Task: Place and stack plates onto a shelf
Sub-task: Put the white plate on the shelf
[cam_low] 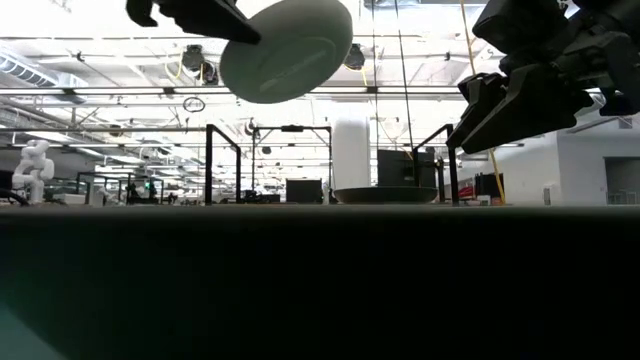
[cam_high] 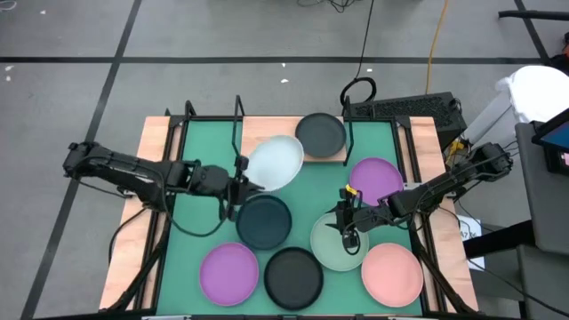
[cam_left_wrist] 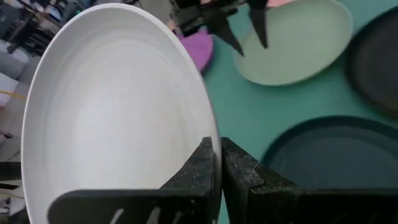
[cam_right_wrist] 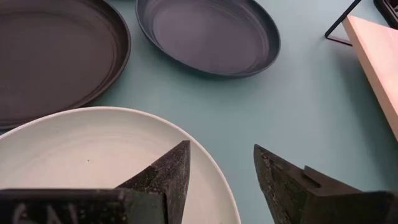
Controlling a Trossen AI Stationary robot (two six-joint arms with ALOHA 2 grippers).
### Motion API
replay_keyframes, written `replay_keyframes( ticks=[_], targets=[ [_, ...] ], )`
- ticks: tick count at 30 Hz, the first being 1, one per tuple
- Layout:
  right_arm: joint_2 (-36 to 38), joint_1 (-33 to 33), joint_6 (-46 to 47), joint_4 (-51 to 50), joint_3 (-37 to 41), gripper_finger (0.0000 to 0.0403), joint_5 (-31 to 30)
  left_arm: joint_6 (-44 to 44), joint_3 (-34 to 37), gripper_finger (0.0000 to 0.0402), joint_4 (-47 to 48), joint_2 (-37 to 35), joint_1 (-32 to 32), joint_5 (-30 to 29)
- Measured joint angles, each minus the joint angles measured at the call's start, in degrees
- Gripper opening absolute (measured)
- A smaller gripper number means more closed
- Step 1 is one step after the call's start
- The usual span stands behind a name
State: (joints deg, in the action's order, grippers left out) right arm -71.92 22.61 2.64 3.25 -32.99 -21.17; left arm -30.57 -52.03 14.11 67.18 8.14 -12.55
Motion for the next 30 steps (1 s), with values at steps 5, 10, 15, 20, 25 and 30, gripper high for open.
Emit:
replay_keyframes(
  ticks=[5,10,15,20,25,30],
  targets=[
    [0.0,0.0,-0.4,0.1,0.0,0.0159,0.0,-1.3,-0.1,0.0012,-4.0,1.3,-5.0,3.7],
    [0.0,0.0,-1.1,0.6,0.0,0.0159,0.0,-3.6,-0.1,0.0012,-6.2,4.5,-8.7,3.9],
    [0.0,0.0,-1.8,1.5,0.0,0.0159,0.0,-3.3,0.0,0.0012,-6.9,8.1,-11.5,3.0],
    [0.0,0.0,-1.7,1.3,0.0,0.0159,0.0,-0.9,0.0,0.0012,-5.9,10.4,-13.0,-1.6],
    [0.0,0.0,-1.2,1.4,0.0,0.0159,0.2,1.3,0.0,0.0012,-5.4,11.8,-14.9,-2.1],
    [0.0,0.0,-0.4,1.4,0.0,0.0159,0.2,2.7,0.0,0.0012,-4.7,13.6,-17.0,-2.2]
  ],
)
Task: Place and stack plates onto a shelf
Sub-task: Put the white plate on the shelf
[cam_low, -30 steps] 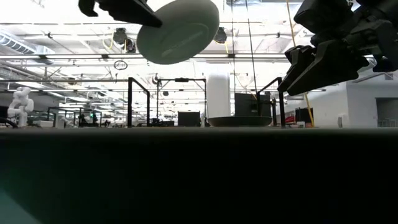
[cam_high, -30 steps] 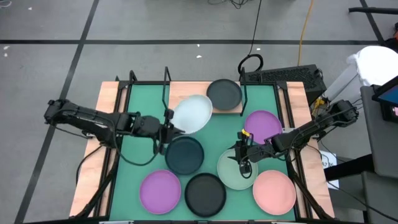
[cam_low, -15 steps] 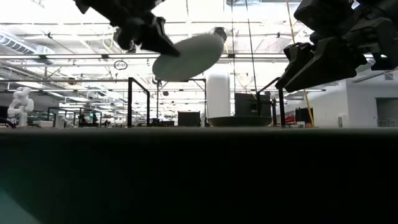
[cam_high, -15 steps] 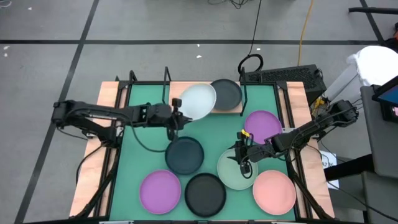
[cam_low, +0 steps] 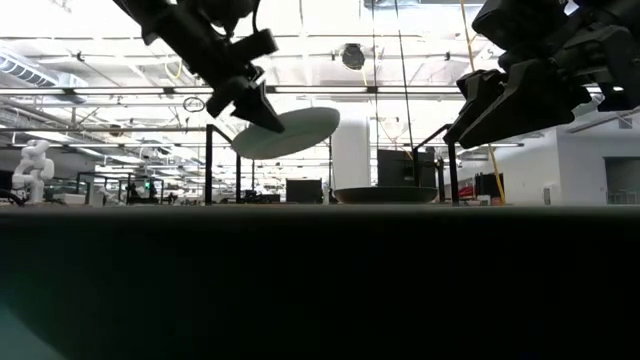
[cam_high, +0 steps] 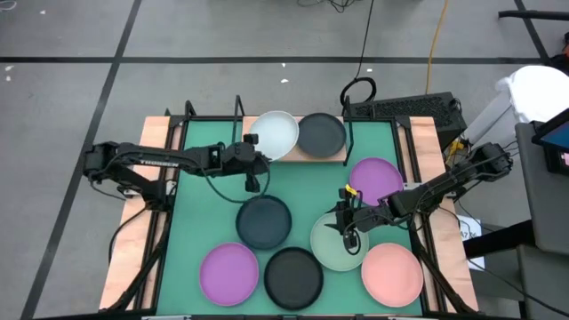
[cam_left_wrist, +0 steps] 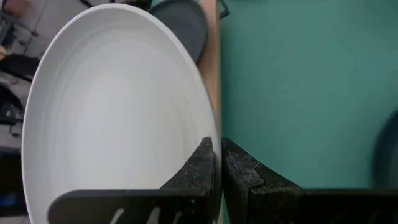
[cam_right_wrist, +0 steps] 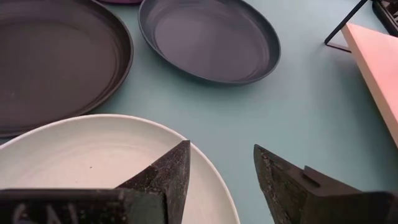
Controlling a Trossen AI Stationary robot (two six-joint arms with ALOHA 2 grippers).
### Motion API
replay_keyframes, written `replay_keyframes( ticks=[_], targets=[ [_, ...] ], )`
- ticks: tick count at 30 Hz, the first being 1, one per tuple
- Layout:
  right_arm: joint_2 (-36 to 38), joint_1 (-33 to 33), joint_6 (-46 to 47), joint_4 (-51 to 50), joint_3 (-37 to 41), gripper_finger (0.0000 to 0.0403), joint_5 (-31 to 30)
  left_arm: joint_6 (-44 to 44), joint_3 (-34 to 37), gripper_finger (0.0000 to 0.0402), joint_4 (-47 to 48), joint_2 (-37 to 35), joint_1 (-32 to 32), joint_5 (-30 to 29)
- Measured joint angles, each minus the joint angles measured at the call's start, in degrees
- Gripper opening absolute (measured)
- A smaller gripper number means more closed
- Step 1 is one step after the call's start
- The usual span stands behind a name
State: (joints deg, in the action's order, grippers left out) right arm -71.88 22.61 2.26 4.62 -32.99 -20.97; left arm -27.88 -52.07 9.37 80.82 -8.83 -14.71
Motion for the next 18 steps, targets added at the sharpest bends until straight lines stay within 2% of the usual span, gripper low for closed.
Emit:
replay_keyframes(
  ticks=[18],
  targets=[
    [0.0,0.0,-0.6,0.7,0.0,0.0159,0.0,3.6,0.0,0.0012,-0.1,6.9,-4.0,-1.3]
  ],
)
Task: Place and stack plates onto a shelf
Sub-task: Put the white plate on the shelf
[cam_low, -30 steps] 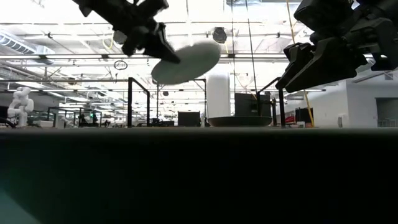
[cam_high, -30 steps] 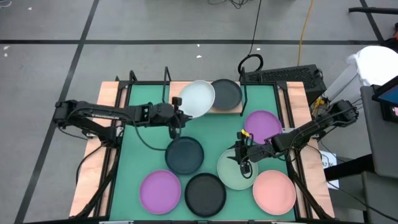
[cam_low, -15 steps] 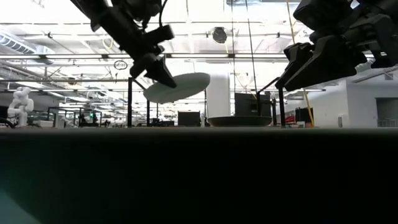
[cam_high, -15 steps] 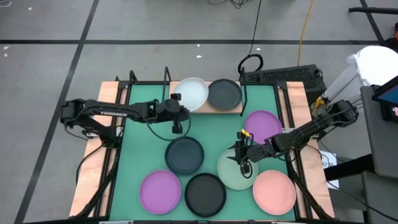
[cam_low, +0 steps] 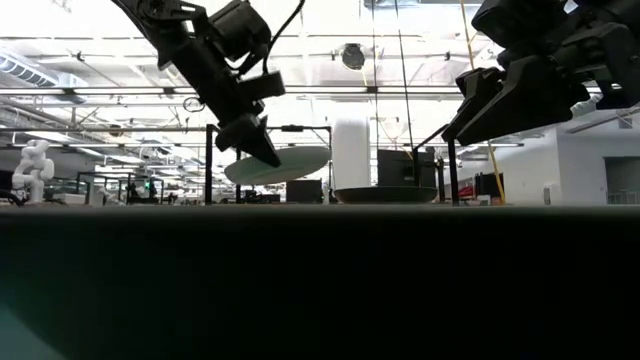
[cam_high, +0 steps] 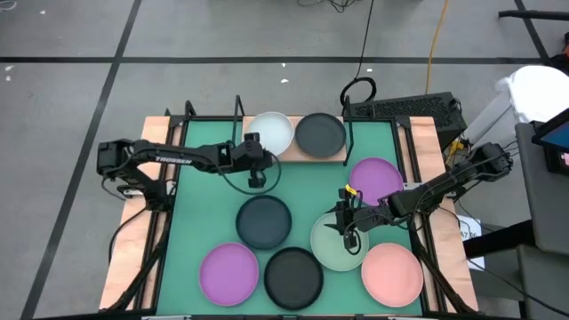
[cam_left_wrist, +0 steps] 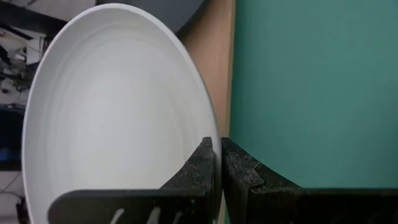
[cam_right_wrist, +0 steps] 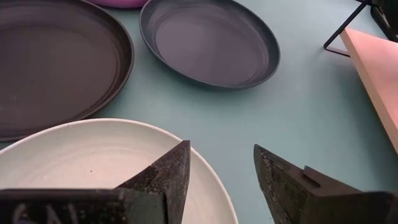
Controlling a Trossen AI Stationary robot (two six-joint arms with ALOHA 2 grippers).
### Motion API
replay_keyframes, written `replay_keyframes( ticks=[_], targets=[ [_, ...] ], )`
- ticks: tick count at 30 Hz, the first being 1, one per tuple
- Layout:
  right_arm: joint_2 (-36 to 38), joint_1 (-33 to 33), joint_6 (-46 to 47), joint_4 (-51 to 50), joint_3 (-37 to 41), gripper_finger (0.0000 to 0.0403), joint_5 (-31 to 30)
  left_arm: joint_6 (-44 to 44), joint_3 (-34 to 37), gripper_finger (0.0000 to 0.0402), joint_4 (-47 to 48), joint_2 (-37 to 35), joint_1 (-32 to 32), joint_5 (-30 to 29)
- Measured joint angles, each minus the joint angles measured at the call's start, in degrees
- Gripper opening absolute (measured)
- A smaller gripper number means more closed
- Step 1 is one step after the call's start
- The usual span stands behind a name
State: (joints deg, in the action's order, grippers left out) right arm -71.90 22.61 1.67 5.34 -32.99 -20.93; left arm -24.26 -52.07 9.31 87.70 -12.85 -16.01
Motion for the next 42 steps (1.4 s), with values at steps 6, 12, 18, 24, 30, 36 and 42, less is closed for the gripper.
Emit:
replay_keyframes(
  ticks=[6,12,18,24,30,36,42],
  targets=[
    [0.0,0.0,-0.4,0.0,0.0,0.0159,0.0,0.4,0.0,0.0012,0.0,1.7,-1.6,-0.1],
    [0.0,0.0,-0.7,0.2,0.0,0.0159,0.0,0.6,0.0,0.0012,-0.2,4.7,-2.0,-0.1],
    [0.0,0.0,-0.9,0.2,0.0,0.0159,0.0,0.4,0.0,0.0013,-2.0,6.7,-2.0,-0.1],
    [0.0,0.0,-0.9,0.2,0.0,0.0159,0.0,-0.6,0.0,0.0029,-4.0,7.4,-2.0,-0.1],
    [0.0,0.0,-0.9,0.2,0.0,0.0159,0.0,-0.2,0.0,0.0033,-4.0,7.4,-2.1,-0.1],
    [0.0,0.0,-0.9,0.2,0.0,0.0159,0.0,0.4,0.0,0.0035,-4.0,7.4,-2.1,-0.1],
    [0.0,0.0,-0.9,0.2,0.0,0.0159,0.0,1.1,0.0,0.0036,-4.0,7.4,-2.1,-0.1]
  ],
)
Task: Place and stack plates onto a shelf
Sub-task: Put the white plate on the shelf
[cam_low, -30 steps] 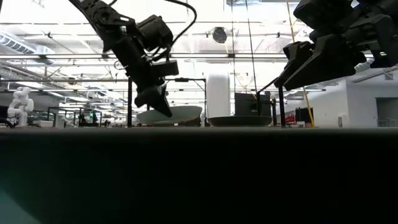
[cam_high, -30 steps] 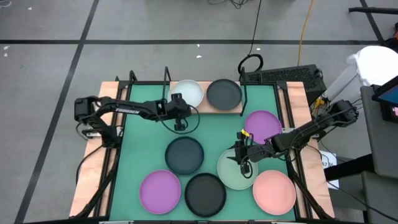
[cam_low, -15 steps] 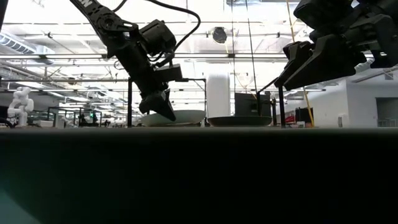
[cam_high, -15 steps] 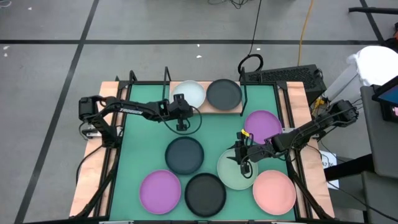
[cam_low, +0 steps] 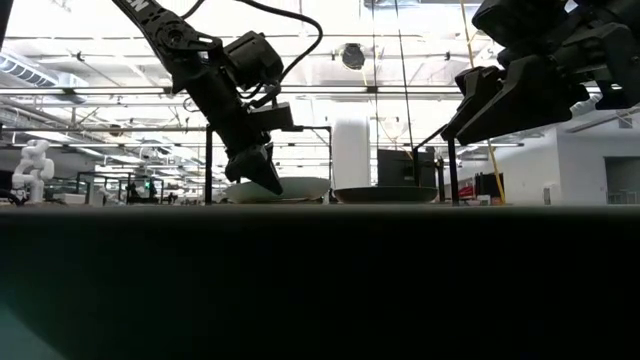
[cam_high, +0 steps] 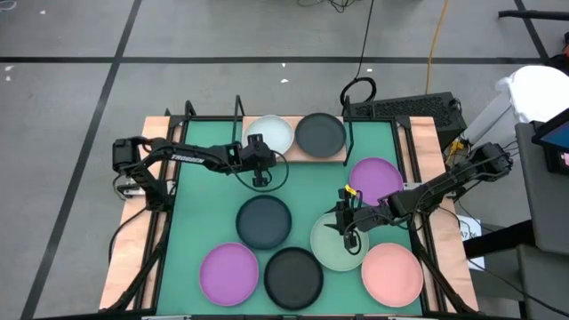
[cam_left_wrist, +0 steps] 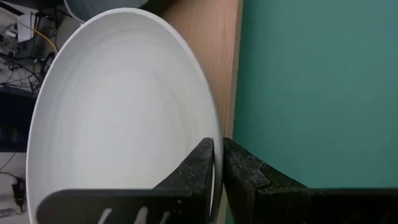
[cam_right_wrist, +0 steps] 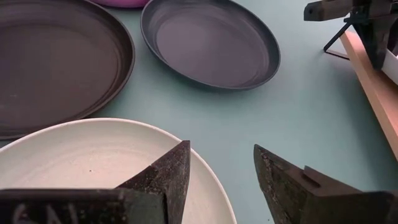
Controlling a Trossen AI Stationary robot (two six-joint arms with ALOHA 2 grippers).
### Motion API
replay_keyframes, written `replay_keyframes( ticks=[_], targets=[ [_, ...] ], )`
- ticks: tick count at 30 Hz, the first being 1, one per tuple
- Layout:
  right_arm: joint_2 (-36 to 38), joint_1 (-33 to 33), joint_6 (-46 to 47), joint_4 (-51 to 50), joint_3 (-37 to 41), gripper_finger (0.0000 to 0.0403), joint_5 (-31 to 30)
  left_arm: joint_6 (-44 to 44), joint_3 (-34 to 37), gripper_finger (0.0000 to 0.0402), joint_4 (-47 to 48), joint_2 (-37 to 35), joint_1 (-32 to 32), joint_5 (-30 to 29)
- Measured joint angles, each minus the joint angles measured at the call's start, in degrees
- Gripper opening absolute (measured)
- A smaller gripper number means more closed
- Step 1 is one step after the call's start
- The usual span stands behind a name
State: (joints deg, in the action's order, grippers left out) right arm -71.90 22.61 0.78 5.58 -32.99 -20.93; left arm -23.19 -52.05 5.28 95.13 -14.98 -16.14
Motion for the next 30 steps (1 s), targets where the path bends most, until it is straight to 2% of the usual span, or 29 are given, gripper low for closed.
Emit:
replay_keyframes(
  ticks=[30],
  targets=[
    [0.0,0.0,-0.2,0.0,0.0,0.0159,0.0,1.2,0.0,0.0038,-4.0,0.0,-0.1,2.6]
  ],
)
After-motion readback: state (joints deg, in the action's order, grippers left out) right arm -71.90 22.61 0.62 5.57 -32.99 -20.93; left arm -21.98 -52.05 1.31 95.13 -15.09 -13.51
